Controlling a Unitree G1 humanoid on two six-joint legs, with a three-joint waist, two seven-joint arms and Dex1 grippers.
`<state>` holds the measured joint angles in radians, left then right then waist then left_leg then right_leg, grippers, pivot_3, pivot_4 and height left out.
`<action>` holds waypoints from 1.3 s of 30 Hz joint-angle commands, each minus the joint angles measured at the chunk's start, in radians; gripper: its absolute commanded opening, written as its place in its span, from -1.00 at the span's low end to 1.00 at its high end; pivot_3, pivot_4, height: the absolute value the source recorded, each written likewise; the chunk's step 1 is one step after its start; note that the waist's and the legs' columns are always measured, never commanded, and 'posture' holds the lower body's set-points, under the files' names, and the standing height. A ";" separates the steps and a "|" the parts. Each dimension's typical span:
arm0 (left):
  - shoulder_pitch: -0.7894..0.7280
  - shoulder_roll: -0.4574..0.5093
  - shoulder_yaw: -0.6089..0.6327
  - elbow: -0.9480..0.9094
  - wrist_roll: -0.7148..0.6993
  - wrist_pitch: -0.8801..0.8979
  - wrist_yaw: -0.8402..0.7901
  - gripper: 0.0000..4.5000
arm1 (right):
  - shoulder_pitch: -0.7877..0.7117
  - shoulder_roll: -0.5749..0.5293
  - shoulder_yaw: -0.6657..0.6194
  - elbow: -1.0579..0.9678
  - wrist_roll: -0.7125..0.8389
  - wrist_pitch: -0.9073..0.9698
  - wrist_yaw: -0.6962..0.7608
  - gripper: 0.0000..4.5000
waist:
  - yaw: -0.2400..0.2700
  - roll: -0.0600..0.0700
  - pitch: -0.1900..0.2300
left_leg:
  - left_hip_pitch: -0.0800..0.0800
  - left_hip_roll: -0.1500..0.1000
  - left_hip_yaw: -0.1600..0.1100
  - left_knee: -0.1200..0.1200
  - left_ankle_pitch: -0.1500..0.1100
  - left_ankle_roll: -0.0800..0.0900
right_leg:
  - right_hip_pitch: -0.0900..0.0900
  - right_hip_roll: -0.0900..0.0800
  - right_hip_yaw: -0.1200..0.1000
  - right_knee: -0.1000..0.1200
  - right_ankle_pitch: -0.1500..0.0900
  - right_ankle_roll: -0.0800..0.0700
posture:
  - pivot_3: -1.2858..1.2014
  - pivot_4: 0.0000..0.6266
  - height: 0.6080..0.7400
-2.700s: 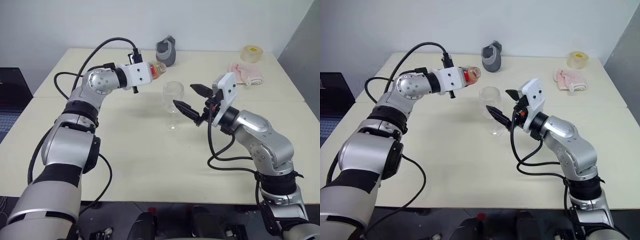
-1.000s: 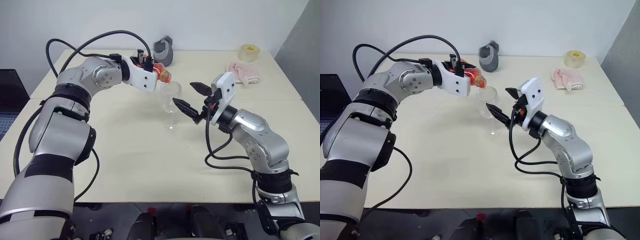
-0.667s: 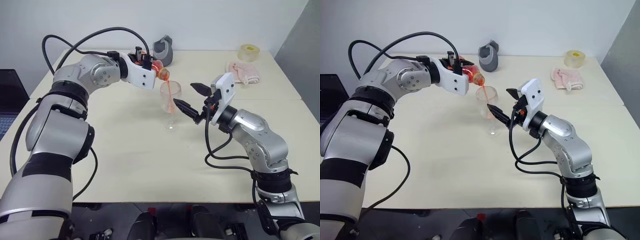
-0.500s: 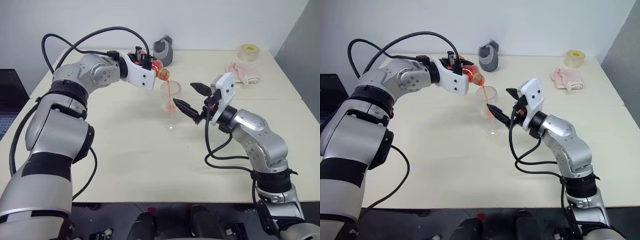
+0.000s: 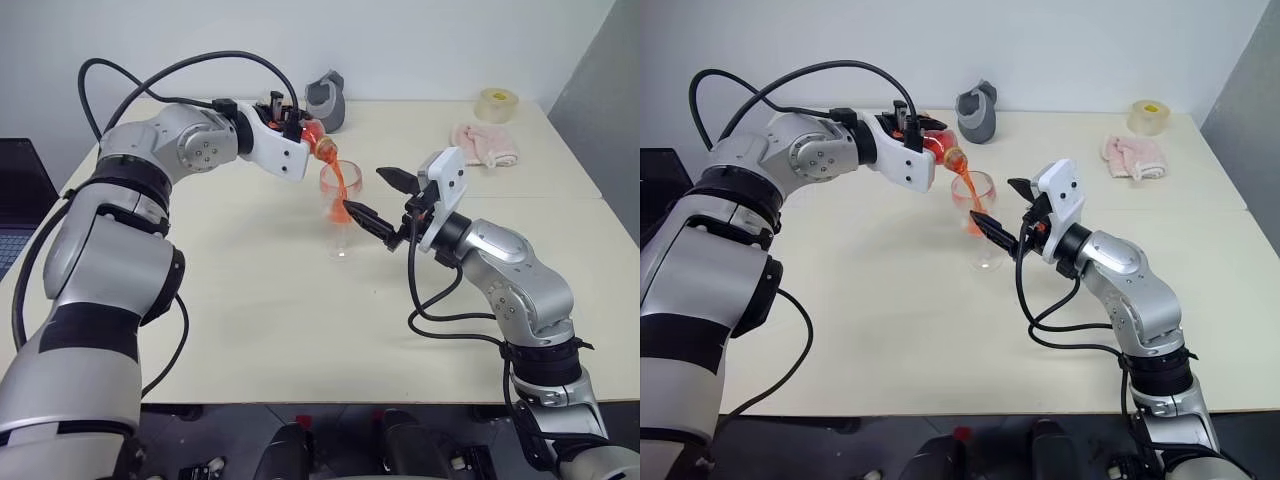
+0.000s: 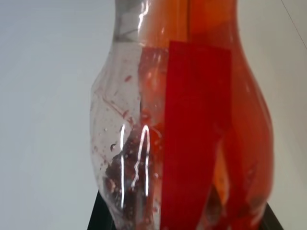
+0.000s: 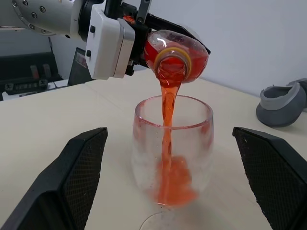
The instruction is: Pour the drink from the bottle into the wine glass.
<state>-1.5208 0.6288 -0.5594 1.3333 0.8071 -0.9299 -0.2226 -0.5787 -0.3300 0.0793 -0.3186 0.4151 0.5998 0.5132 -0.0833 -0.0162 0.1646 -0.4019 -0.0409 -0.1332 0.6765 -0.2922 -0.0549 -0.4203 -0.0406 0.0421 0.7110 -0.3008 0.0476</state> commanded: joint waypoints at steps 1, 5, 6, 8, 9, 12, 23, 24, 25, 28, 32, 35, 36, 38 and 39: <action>-0.059 0.023 -0.001 -0.008 0.004 -0.011 0.033 -0.55 | -0.017 0.006 -0.002 -0.024 -0.003 -0.026 0.007 1.00 | 0.000 0.000 0.000 | 0.000 0.000 0.000 0.000 0.000 0.000 | 0.000 0.000 0.000 0.000 0.000 0.000 | 0.03 -0.52 1.00; -0.067 0.026 -0.007 -0.006 0.016 -0.012 0.045 -0.55 | -0.020 0.009 -0.001 -0.017 -0.007 -0.034 0.008 1.00 | 0.000 0.000 0.000 | 0.000 0.000 0.000 0.000 0.000 0.000 | 0.000 0.000 0.000 0.000 0.000 0.000 | 0.03 -0.52 1.00; -0.069 0.026 -0.009 -0.006 0.021 -0.011 0.050 -0.55 | -0.021 0.010 -0.001 -0.015 -0.007 -0.035 0.008 1.00 | 0.000 0.000 0.000 | 0.000 0.000 0.000 0.000 0.000 0.000 | 0.000 0.000 0.000 0.000 0.000 0.000 | 0.03 -0.52 1.00; -0.072 0.027 -0.016 -0.005 0.027 -0.012 0.057 -0.55 | -0.022 0.010 -0.002 -0.013 -0.009 -0.037 0.009 1.00 | 0.000 0.000 0.000 | 0.000 0.000 0.000 0.000 0.000 0.000 | 0.000 0.000 0.000 0.000 0.000 0.000 | 0.03 -0.52 1.00; -0.075 0.026 -0.020 -0.004 0.028 -0.011 0.060 -0.55 | -0.022 0.010 -0.003 -0.011 -0.010 -0.038 0.010 1.00 | 0.000 0.000 0.000 | 0.000 0.000 0.000 0.000 0.000 0.000 | 0.000 0.000 0.000 0.000 0.000 0.000 | 0.03 -0.52 1.00; -0.083 0.026 -0.022 -0.001 0.033 -0.005 0.064 -0.55 | -0.023 0.009 -0.005 -0.007 -0.013 -0.042 0.009 1.00 | 0.000 0.000 0.000 | 0.000 0.000 0.000 0.000 0.000 0.000 | 0.000 0.000 0.000 0.000 0.000 0.000 | 0.03 -0.52 1.00; -0.105 0.033 -0.032 0.005 0.063 0.005 0.088 -0.55 | -0.021 0.005 -0.008 -0.007 -0.011 -0.042 0.012 1.00 | 0.000 0.000 0.000 | 0.000 0.000 0.000 0.000 0.000 0.000 | 0.000 0.000 0.000 0.000 0.000 0.000 | 0.03 -0.52 1.00; -0.107 0.033 -0.033 0.006 0.064 0.007 0.090 -0.55 | -0.021 0.004 -0.009 -0.006 -0.010 -0.043 0.013 1.00 | 0.000 0.000 0.000 | 0.000 0.000 0.000 0.000 0.000 0.000 | 0.000 0.000 0.000 0.000 0.000 0.000 | 0.03 -0.52 1.00; -0.109 0.034 -0.035 0.006 0.064 0.008 0.091 -0.55 | -0.021 0.004 -0.010 -0.005 -0.010 -0.043 0.014 1.00 | 0.000 0.000 0.000 | 0.000 0.000 0.000 0.000 0.000 0.000 | 0.000 0.000 0.000 0.000 0.000 0.000 | 0.03 -0.52 1.00; -0.113 0.034 -0.040 0.007 0.066 0.010 0.093 -0.55 | -0.023 0.005 -0.013 -0.004 -0.008 -0.044 0.013 1.00 | 0.000 0.000 0.000 | 0.000 0.000 0.000 0.000 0.000 0.000 | 0.000 0.000 0.000 0.000 0.000 0.000 | 0.03 -0.52 1.00; -0.120 0.036 -0.047 0.010 0.077 0.016 0.101 -0.55 | -0.032 0.030 -0.034 -0.001 0.010 -0.052 -0.002 1.00 | 0.000 0.000 0.000 | 0.000 0.000 0.000 0.000 0.000 0.000 | 0.000 0.000 0.000 0.000 0.000 0.000 | 0.03 -0.52 1.00; -0.123 0.036 -0.052 0.011 0.077 0.015 0.104 -0.55 | -0.036 0.046 -0.043 -0.006 0.018 -0.053 -0.005 1.00 | 0.000 0.000 0.000 | 0.000 0.000 0.000 0.000 0.000 0.000 | 0.000 0.000 0.000 0.001 0.000 0.000 | 0.03 -0.52 1.00; -0.124 0.036 -0.054 0.011 0.076 0.016 0.104 -0.55 | -0.036 0.047 -0.042 -0.006 0.016 -0.052 -0.005 1.00 | 0.000 0.000 0.000 | 0.000 0.000 0.000 0.000 0.000 0.000 | 0.000 0.000 0.000 0.001 0.000 0.000 | 0.03 -0.52 1.00; -0.125 0.035 -0.055 0.012 0.075 0.017 0.103 -0.55 | -0.036 0.049 -0.042 -0.007 0.014 -0.049 -0.005 1.00 | -0.001 0.000 0.000 | 0.000 0.000 0.000 0.000 0.000 0.000 | 0.000 0.000 0.000 0.001 0.000 0.000 | 0.03 -0.52 1.00; -0.125 0.035 -0.056 0.012 0.075 0.017 0.103 -0.55 | -0.036 0.051 -0.043 -0.007 0.016 -0.049 -0.005 1.00 | -0.001 0.000 0.000 | 0.000 0.000 0.000 0.000 0.000 0.000 | 0.000 0.000 0.000 0.001 0.000 0.000 | 0.03 -0.52 1.00</action>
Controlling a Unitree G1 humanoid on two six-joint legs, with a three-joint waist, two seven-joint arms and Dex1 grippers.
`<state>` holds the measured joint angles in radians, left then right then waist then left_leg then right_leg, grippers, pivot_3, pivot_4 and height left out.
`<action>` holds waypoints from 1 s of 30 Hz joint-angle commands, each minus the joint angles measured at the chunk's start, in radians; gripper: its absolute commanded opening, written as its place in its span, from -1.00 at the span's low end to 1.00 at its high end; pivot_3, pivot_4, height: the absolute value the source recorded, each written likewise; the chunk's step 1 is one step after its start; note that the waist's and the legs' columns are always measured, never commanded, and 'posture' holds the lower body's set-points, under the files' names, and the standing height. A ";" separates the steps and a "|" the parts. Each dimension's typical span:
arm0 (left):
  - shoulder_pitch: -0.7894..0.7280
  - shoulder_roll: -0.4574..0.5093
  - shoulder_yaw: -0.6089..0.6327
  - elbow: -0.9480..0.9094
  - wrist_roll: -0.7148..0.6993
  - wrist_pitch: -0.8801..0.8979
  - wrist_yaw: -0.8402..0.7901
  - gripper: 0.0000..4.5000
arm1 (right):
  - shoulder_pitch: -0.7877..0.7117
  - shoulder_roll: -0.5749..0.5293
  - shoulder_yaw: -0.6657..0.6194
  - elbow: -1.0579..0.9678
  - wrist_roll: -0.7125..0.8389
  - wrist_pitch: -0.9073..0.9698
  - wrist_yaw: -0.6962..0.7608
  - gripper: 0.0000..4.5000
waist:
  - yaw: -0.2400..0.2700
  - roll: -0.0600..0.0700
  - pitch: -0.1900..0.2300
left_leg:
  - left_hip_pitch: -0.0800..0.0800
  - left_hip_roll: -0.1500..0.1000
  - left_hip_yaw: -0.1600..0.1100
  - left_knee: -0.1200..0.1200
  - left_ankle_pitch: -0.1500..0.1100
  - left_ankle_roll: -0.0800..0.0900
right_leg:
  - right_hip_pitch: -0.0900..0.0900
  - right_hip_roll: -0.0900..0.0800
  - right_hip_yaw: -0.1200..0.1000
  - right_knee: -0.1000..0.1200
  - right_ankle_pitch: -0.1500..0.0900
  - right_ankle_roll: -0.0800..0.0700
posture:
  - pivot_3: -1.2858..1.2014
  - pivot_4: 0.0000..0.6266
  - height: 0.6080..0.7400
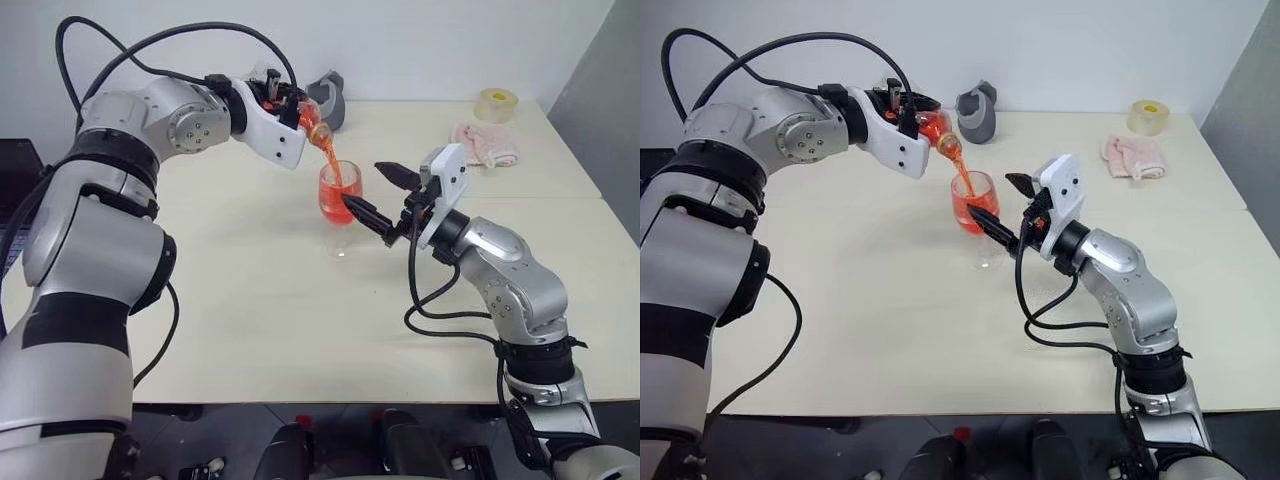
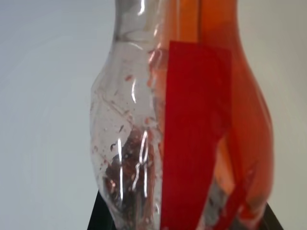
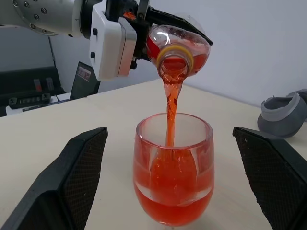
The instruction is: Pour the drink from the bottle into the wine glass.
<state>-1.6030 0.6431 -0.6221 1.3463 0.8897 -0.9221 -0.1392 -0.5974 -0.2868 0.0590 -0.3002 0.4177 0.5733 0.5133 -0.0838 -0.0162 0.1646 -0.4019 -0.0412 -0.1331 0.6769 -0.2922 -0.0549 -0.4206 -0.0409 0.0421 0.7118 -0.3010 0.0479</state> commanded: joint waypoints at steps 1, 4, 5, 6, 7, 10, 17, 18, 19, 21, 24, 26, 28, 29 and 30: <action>-0.043 0.021 0.006 -0.001 -0.007 0.009 0.020 -0.55 | -0.017 0.011 -0.024 -0.026 0.015 -0.024 -0.006 1.00 | 0.000 0.000 0.000 | 0.000 0.000 0.000 0.000 0.000 0.000 | 0.000 0.000 0.000 0.000 0.000 0.000 | 0.03 -0.52 1.00; -0.045 0.021 0.004 -0.001 -0.004 0.009 0.023 -0.55 | -0.020 0.020 -0.028 -0.029 0.020 -0.027 -0.007 1.00 | 0.000 0.000 0.000 | 0.000 0.000 0.000 0.000 0.000 0.000 | 0.000 0.000 0.000 0.000 0.000 0.000 | 0.03 -0.52 1.00; -0.046 0.021 0.003 -0.001 -0.003 0.010 0.023 -0.55 | -0.020 0.023 -0.030 -0.030 0.022 -0.029 -0.006 1.00 | 0.000 0.000 0.000 | 0.000 0.000 0.000 0.000 0.000 0.000 | 0.000 0.000 0.000 0.000 0.000 0.000 | 0.03 -0.52 1.00; -0.047 0.021 0.003 -0.001 -0.003 0.011 0.024 -0.55 | -0.022 0.026 -0.033 -0.030 0.024 -0.030 -0.007 1.00 | 0.000 0.000 0.000 | 0.000 0.000 0.000 0.000 0.000 0.000 | 0.000 0.000 0.000 0.000 0.000 0.000 | 0.03 -0.52 1.00; -0.047 0.021 0.002 -0.001 -0.002 0.012 0.025 -0.55 | -0.023 0.027 -0.034 -0.029 0.023 -0.031 -0.006 1.00 | 0.000 0.000 0.000 | 0.000 0.000 0.000 0.000 0.000 0.000 | 0.000 0.000 0.000 0.000 0.000 0.000 | 0.03 -0.52 1.00; -0.051 0.020 -0.002 -0.002 0.005 0.012 0.031 -0.55 | -0.028 0.033 -0.040 -0.024 0.024 -0.036 -0.006 1.00 | 0.000 0.000 0.000 | 0.000 0.000 0.000 0.000 0.000 0.000 | 0.000 0.000 0.000 0.000 0.000 0.000 | 0.03 -0.52 1.00; -0.058 0.022 -0.005 0.000 0.014 0.013 0.039 -0.55 | -0.028 0.035 -0.039 -0.026 0.019 -0.035 -0.009 1.00 | 0.000 0.000 0.000 | 0.000 0.000 0.000 0.000 0.000 0.000 | 0.000 0.000 0.000 0.000 0.000 0.000 | 0.03 -0.52 1.00; -0.058 0.022 -0.005 0.001 0.013 0.012 0.039 -0.55 | -0.029 0.034 -0.039 -0.025 0.019 -0.035 -0.009 1.00 | 0.000 0.000 0.000 | 0.000 0.000 0.000 0.000 0.000 0.000 | 0.000 0.000 0.000 0.000 0.000 0.000 | 0.03 -0.52 1.00; -0.059 0.022 -0.005 0.001 0.013 0.012 0.039 -0.55 | -0.029 0.034 -0.039 -0.025 0.019 -0.035 -0.009 1.00 | 0.000 0.000 0.000 | 0.000 0.000 0.000 0.000 0.000 0.000 | 0.000 0.000 0.000 0.000 0.000 0.000 | 0.03 -0.52 1.00; -0.059 0.022 -0.007 0.001 0.015 0.013 0.041 -0.55 | -0.030 0.033 -0.039 -0.022 0.017 -0.036 -0.009 1.00 | 0.000 0.000 0.000 | 0.000 0.000 0.000 0.000 0.000 0.000 | 0.000 0.000 0.000 0.000 0.000 0.000 | 0.03 -0.52 1.00; -0.060 0.021 -0.007 0.002 0.014 0.014 0.041 -0.55 | -0.030 0.031 -0.039 -0.022 0.017 -0.037 -0.008 1.00 | 0.000 0.000 0.000 | 0.000 0.000 0.000 0.000 0.000 0.000 | 0.000 0.000 0.000 0.000 0.000 0.000 | 0.03 -0.52 1.00; -0.061 0.020 -0.009 0.002 0.016 0.014 0.044 -0.55 | -0.028 0.029 -0.038 -0.022 0.015 -0.036 -0.007 1.00 | 0.000 0.000 0.000 | 0.000 0.000 0.000 0.000 0.000 0.000 | 0.000 0.000 0.000 0.000 0.000 0.000 | 0.03 -0.52 1.00; -0.063 0.019 -0.010 0.002 0.018 0.016 0.045 -0.55 | -0.025 0.025 -0.038 -0.022 0.012 -0.035 -0.007 1.00 | 0.000 0.000 0.000 | 0.000 0.000 0.000 0.000 0.000 0.000 | 0.000 0.000 0.000 0.000 0.000 0.000 | 0.03 -0.52 1.00; -0.065 0.019 -0.011 0.002 0.018 0.017 0.046 -0.55 | -0.024 0.024 -0.038 -0.023 0.012 -0.034 -0.007 1.00 | 0.000 0.000 0.000 | 0.000 0.000 0.000 0.000 0.000 0.000 | 0.000 0.000 0.000 0.000 0.000 0.000 | 0.03 -0.52 1.00; -0.066 0.019 -0.013 0.003 0.018 0.018 0.047 -0.55 | -0.024 0.023 -0.038 -0.024 0.012 -0.034 -0.007 1.00 | 0.000 0.000 0.000 | 0.000 0.000 0.000 0.000 0.000 0.000 | 0.000 0.000 0.000 0.001 0.000 0.000 | 0.03 -0.52 1.00</action>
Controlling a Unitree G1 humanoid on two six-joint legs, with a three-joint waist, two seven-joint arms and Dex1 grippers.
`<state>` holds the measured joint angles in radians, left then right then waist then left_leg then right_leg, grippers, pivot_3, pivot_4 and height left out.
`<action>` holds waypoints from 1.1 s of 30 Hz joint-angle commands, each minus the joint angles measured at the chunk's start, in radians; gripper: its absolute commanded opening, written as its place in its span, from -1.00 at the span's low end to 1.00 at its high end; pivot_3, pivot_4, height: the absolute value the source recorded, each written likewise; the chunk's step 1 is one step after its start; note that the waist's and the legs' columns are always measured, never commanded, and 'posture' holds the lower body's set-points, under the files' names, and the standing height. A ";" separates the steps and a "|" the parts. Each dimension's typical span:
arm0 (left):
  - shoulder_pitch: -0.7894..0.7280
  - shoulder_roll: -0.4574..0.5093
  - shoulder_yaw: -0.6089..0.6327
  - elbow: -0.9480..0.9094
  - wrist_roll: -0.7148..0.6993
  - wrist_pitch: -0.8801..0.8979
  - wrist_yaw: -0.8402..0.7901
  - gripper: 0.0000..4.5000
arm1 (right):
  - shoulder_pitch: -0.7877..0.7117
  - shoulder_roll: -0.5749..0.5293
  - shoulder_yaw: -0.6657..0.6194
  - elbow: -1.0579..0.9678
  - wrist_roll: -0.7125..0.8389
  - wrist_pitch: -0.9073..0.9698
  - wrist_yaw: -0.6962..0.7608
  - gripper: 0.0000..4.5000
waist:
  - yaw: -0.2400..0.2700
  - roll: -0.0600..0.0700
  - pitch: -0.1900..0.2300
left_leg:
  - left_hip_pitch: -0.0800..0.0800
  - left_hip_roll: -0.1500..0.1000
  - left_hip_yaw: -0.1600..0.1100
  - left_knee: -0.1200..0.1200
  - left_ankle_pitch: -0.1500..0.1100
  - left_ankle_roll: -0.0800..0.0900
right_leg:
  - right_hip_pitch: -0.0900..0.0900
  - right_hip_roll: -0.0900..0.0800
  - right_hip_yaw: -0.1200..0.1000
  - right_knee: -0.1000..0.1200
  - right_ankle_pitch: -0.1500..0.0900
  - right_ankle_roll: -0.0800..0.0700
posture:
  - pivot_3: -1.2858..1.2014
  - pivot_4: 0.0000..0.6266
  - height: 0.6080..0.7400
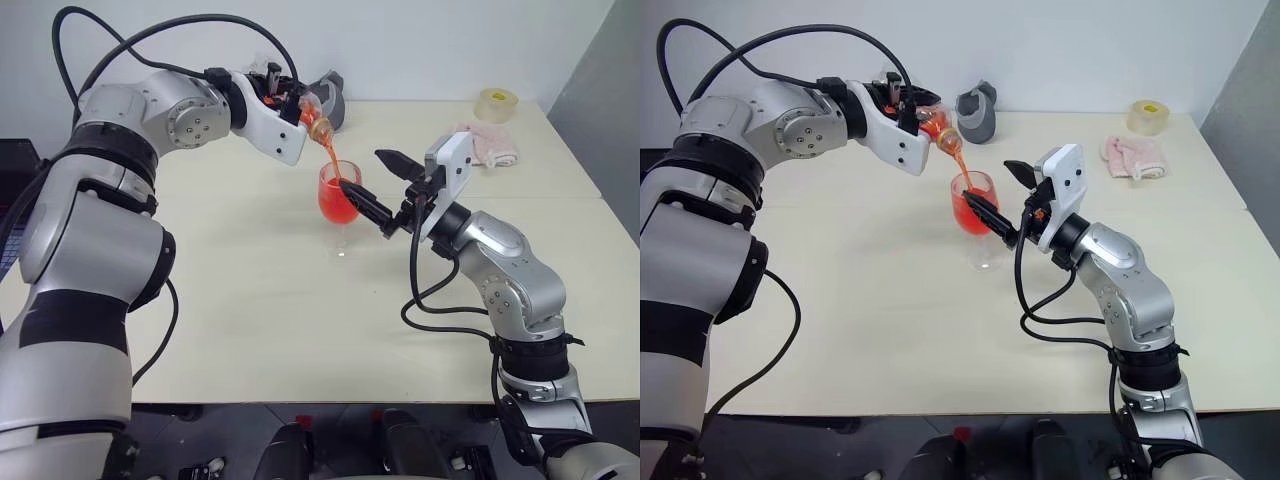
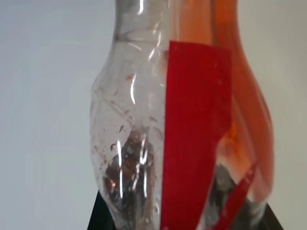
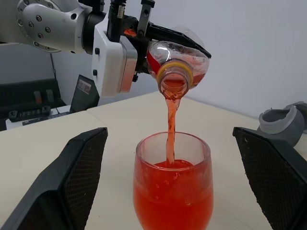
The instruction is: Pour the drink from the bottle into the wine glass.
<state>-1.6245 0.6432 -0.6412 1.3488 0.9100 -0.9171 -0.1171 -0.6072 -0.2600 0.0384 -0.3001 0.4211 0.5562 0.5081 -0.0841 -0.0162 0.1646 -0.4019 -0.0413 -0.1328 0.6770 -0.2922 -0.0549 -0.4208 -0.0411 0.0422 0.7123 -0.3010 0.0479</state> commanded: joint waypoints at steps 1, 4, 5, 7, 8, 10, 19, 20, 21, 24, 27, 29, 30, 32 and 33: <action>-0.045 0.019 0.005 0.000 -0.003 0.014 0.025 -0.55 | -0.014 -0.004 -0.017 -0.024 0.010 -0.016 -0.002 1.00 | 0.000 0.000 0.000 | 0.000 0.000 0.000 0.000 0.000 0.000 | 0.000 0.000 0.000 0.000 0.000 0.000 | 0.03 -0.52 1.00; -0.045 0.019 0.001 0.000 -0.001 0.012 0.029 -0.55 | -0.011 -0.005 -0.017 -0.026 0.010 -0.016 -0.002 1.00 | 0.000 0.000 0.000 | 0.000 0.000 0.000 0.000 0.000 0.000 | 0.000 0.000 0.000 0.000 0.000 0.000 | 0.03 -0.52 1.00; -0.045 0.019 0.000 0.000 -0.001 0.012 0.029 -0.55 | -0.010 -0.005 -0.017 -0.027 0.010 -0.015 -0.003 1.00 | 0.000 0.000 0.000 | 0.000 0.000 0.000 0.000 0.000 0.000 | 0.000 0.000 0.000 0.000 0.000 0.000 | 0.03 -0.52 1.00; -0.045 0.018 0.001 0.000 -0.002 0.012 0.028 -0.55 | -0.010 -0.006 -0.017 -0.028 0.011 -0.014 -0.003 1.00 | 0.000 0.000 0.000 | 0.000 0.000 0.000 0.000 0.000 0.000 | 0.000 0.000 0.000 0.000 0.000 0.000 | 0.03 -0.52 1.00; -0.045 0.018 0.000 0.000 -0.002 0.011 0.029 -0.55 | -0.010 -0.007 -0.017 -0.029 0.010 -0.014 -0.002 1.00 | 0.000 0.000 0.000 | 0.000 0.000 0.000 0.000 0.000 0.000 | 0.000 0.000 0.000 0.000 0.000 0.000 | 0.03 -0.52 1.00; -0.046 0.018 -0.001 0.000 -0.001 0.011 0.031 -0.55 | -0.009 -0.007 -0.016 -0.029 0.010 -0.014 -0.002 1.00 | 0.000 0.000 0.000 | 0.000 0.000 0.000 0.000 0.000 0.000 | 0.000 0.000 0.000 0.000 0.000 0.000 | 0.03 -0.52 1.00; -0.051 0.016 -0.008 0.000 0.004 0.013 0.041 -0.55 | -0.008 -0.007 -0.013 -0.034 0.009 -0.014 -0.003 1.00 | 0.000 0.000 0.000 | 0.000 0.000 0.000 0.000 0.000 0.000 | 0.000 0.000 0.000 0.000 0.000 0.000 | 0.03 -0.52 1.00; -0.052 0.016 -0.010 0.000 0.006 0.014 0.043 -0.55 | -0.008 -0.007 -0.013 -0.034 0.009 -0.014 -0.003 1.00 | 0.000 0.000 0.000 | 0.000 0.000 0.000 0.000 0.000 0.000 | 0.000 0.000 0.000 0.000 0.000 0.000 | 0.03 -0.52 1.00; -0.053 0.016 -0.014 0.000 0.010 0.015 0.047 -0.55 | -0.007 -0.008 -0.012 -0.034 0.008 -0.014 -0.003 1.00 | 0.000 0.000 0.000 | 0.000 0.000 0.000 0.000 0.000 0.000 | 0.000 0.000 0.000 0.000 0.000 0.000 | 0.03 -0.52 1.00; -0.055 0.016 -0.021 0.000 0.015 0.016 0.056 -0.55 | -0.007 -0.008 -0.012 -0.034 0.007 -0.014 -0.003 1.00 | 0.000 0.000 0.000 | 0.000 0.000 0.000 0.000 0.000 0.000 | 0.000 0.000 0.000 0.000 0.000 0.000 | 0.03 -0.52 1.00; -0.056 0.014 -0.016 0.002 0.009 0.016 0.052 -0.55 | -0.009 -0.010 -0.013 -0.033 0.008 -0.014 -0.001 1.00 | 0.000 0.000 0.000 | 0.000 0.000 0.000 0.000 0.000 0.000 | 0.000 0.000 0.000 0.000 0.000 0.000 | 0.03 -0.52 1.00; -0.050 0.012 -0.002 0.005 -0.009 0.021 0.032 -0.55 | -0.010 -0.011 -0.014 -0.031 0.008 -0.015 -0.001 1.00 | 0.000 0.000 0.000 | 0.000 0.000 0.000 0.000 0.000 0.000 | 0.000 0.000 0.000 0.000 0.000 0.000 | 0.03 -0.52 1.00; -0.040 0.010 0.018 0.008 -0.035 0.023 0.003 -0.55 | -0.011 -0.012 -0.014 -0.030 0.007 -0.015 -0.001 1.00 | 0.000 0.000 0.000 | 0.000 0.000 0.000 0.000 0.000 0.000 | 0.000 0.000 0.000 0.000 0.000 0.000 | 0.03 -0.52 1.00; -0.021 0.005 0.050 0.012 -0.079 0.021 -0.045 -0.55 | -0.010 -0.014 -0.015 -0.030 0.007 -0.015 -0.001 1.00 | 0.000 0.000 0.000 | 0.000 0.000 0.000 0.000 0.000 0.000 | 0.000 0.000 0.000 0.000 0.000 0.000 | 0.03 -0.52 1.00; -0.010 0.002 0.072 0.013 -0.108 0.023 -0.078 -0.55 | -0.010 -0.014 -0.016 -0.030 0.007 -0.015 -0.001 1.00 | 0.000 0.000 0.000 | 0.000 0.000 0.000 0.000 0.000 0.000 | 0.000 0.000 0.000 0.000 0.000 0.000 | 0.03 -0.52 1.00</action>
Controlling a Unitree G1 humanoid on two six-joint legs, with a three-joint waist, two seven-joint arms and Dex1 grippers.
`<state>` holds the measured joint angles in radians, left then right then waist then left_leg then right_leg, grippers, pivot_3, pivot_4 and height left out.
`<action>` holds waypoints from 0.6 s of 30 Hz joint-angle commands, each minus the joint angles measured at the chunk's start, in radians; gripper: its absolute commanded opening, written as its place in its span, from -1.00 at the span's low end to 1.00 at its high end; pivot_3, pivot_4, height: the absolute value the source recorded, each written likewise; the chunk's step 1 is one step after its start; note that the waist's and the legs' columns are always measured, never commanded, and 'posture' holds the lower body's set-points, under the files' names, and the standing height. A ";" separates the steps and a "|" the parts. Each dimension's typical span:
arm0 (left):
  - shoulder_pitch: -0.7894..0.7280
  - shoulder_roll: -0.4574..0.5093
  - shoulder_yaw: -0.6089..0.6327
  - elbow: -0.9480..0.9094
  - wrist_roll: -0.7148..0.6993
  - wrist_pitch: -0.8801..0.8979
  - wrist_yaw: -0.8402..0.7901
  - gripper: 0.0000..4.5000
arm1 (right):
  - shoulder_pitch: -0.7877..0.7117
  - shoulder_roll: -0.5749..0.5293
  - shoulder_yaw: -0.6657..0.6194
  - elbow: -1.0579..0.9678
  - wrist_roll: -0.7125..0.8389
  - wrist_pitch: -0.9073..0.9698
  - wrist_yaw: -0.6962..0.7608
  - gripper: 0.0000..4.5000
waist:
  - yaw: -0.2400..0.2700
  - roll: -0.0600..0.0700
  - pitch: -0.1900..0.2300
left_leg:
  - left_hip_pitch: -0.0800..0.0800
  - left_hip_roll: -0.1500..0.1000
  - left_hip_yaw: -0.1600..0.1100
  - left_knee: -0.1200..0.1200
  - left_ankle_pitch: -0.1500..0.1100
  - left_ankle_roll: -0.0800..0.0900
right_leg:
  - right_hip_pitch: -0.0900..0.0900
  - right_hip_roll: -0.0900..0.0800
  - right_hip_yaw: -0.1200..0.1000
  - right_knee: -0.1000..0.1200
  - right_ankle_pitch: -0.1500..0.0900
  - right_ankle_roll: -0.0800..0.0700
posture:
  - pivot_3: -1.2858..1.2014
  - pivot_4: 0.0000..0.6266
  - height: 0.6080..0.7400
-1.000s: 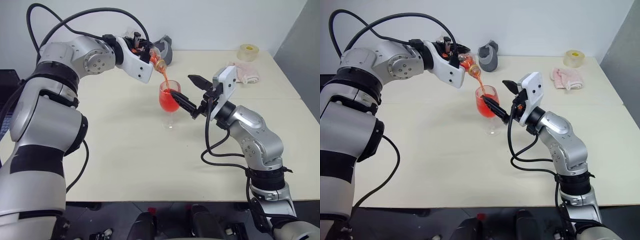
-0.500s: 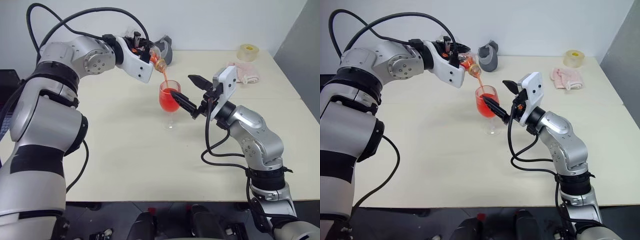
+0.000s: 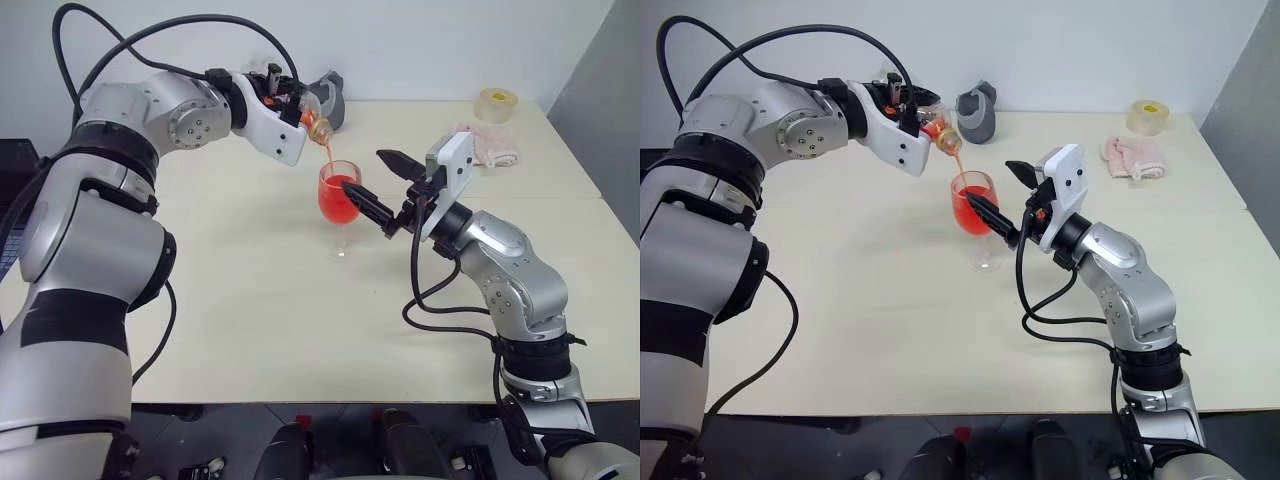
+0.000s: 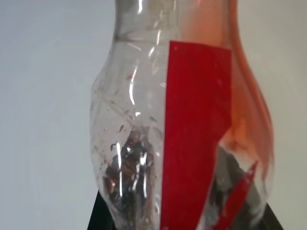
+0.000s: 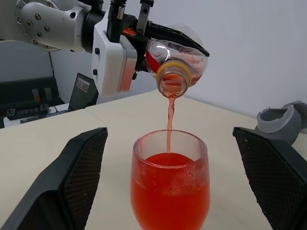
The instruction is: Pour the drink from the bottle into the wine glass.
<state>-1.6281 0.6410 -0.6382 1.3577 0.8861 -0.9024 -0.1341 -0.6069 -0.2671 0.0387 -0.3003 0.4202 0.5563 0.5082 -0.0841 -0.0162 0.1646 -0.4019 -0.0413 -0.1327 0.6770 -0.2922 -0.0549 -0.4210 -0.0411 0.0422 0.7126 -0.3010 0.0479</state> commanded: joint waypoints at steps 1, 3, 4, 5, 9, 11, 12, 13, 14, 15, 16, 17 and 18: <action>0.004 0.001 0.089 0.005 -0.109 0.010 -0.091 -0.55 | -0.010 -0.008 -0.016 -0.029 0.007 -0.015 -0.001 1.00 | 0.000 0.000 0.000 | 0.000 0.000 0.000 0.000 0.000 0.000 | 0.000 0.000 0.000 0.000 0.000 0.000 | 0.03 -0.52 1.00; 0.023 -0.006 0.128 0.004 -0.156 0.016 -0.149 -0.55 | -0.009 -0.009 -0.016 -0.028 0.006 -0.015 -0.001 1.00 | 0.000 0.000 0.000 | 0.000 0.000 0.000 0.000 0.000 0.000 | 0.000 0.000 0.000 0.000 0.000 0.000 | 0.03 -0.52 1.00; 0.032 -0.010 0.149 0.003 -0.181 0.020 -0.180 -0.55 | -0.009 -0.009 -0.016 -0.027 0.006 -0.015 -0.001 1.00 | 0.000 0.000 0.000 | 0.000 0.000 0.000 0.000 0.000 0.000 | 0.000 0.000 0.000 0.000 0.000 0.000 | 0.03 -0.52 1.00; 0.043 -0.013 0.169 0.001 -0.206 0.020 -0.213 -0.55 | -0.010 -0.009 -0.016 -0.026 0.005 -0.016 -0.002 1.00 | 0.000 0.000 0.000 | 0.000 0.000 0.000 0.000 0.000 0.000 | 0.000 0.000 0.000 0.000 0.000 0.000 | 0.03 -0.52 1.00; 0.078 -0.022 0.227 -0.012 -0.284 0.024 -0.311 -0.55 | -0.010 -0.009 -0.016 -0.024 0.004 -0.017 -0.002 1.00 | -0.001 0.000 0.000 | 0.000 0.000 0.000 0.001 0.000 0.000 | 0.000 0.000 0.000 0.001 0.000 0.000 | 0.03 -0.52 1.00; 0.088 -0.026 0.253 -0.017 -0.316 0.030 -0.345 -0.55 | -0.012 -0.009 -0.017 -0.020 0.003 -0.018 -0.001 1.00 | -0.002 0.000 0.000 | 0.000 0.000 0.000 0.001 0.000 0.000 | 0.000 0.000 0.000 0.000 0.000 0.000 | 0.03 -0.52 1.00; 0.092 -0.028 0.267 -0.018 -0.334 0.038 -0.361 -0.55 | -0.013 -0.009 -0.017 -0.018 0.003 -0.019 -0.001 1.00 | -0.002 0.000 0.000 | 0.000 0.000 0.000 0.001 0.000 0.000 | 0.000 0.000 0.000 0.000 0.000 0.000 | 0.03 -0.52 1.00; 0.095 -0.031 0.281 -0.019 -0.350 0.047 -0.377 -0.55 | -0.013 -0.009 -0.016 -0.017 0.002 -0.019 0.000 1.00 | -0.002 0.000 0.000 | 0.000 0.000 0.000 0.001 0.000 0.000 | 0.000 0.000 0.000 0.001 0.000 0.000 | 0.03 -0.52 1.00; 0.099 -0.033 0.293 -0.021 -0.365 0.053 -0.391 -0.55 | -0.014 -0.009 -0.017 -0.016 0.002 -0.019 0.000 1.00 | -0.002 0.000 0.000 | 0.000 0.000 0.000 0.001 0.000 0.000 | 0.000 0.000 0.000 0.001 0.000 0.000 | 0.03 -0.52 1.00; 0.104 -0.037 0.309 -0.023 -0.384 0.059 -0.410 -0.55 | -0.014 -0.009 -0.017 -0.016 0.002 -0.019 -0.001 1.00 | -0.002 0.000 0.000 | 0.000 0.000 0.000 0.001 0.000 0.000 | 0.000 0.000 0.000 0.001 0.000 0.000 | 0.03 -0.52 1.00; 0.109 -0.043 0.327 -0.025 -0.406 0.068 -0.431 -0.55 | -0.014 -0.009 -0.017 -0.017 0.002 -0.019 -0.001 1.00 | -0.003 0.000 0.000 | 0.000 0.000 0.000 0.001 0.000 0.000 | 0.000 0.000 0.000 0.001 0.000 0.000 | 0.03 -0.52 1.00; 0.114 -0.048 0.345 -0.027 -0.428 0.077 -0.453 -0.55 | -0.012 -0.009 -0.017 -0.019 0.003 -0.018 -0.001 1.00 | -0.003 0.000 0.000 | 0.000 0.000 0.000 0.001 0.000 0.000 | 0.000 0.000 0.000 0.001 0.000 0.000 | 0.03 -0.52 1.00; 0.118 -0.054 0.363 -0.030 -0.450 0.088 -0.472 -0.55 | -0.010 -0.009 -0.017 -0.022 0.003 -0.017 -0.002 1.00 | -0.003 0.000 0.000 | 0.000 0.000 0.000 0.001 0.000 0.000 | 0.000 0.000 0.000 0.001 0.000 0.000 | 0.03 -0.52 1.00</action>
<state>-1.5025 0.5878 -0.3170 1.3626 0.4917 -0.8296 -0.5802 -0.6069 -0.2706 0.0386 -0.2993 0.4173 0.5562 0.5082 -0.0868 -0.0162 0.1645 -0.4017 -0.0412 -0.1332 0.6779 -0.2921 -0.0550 -0.4209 -0.0412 0.0419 0.7133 -0.3010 0.0479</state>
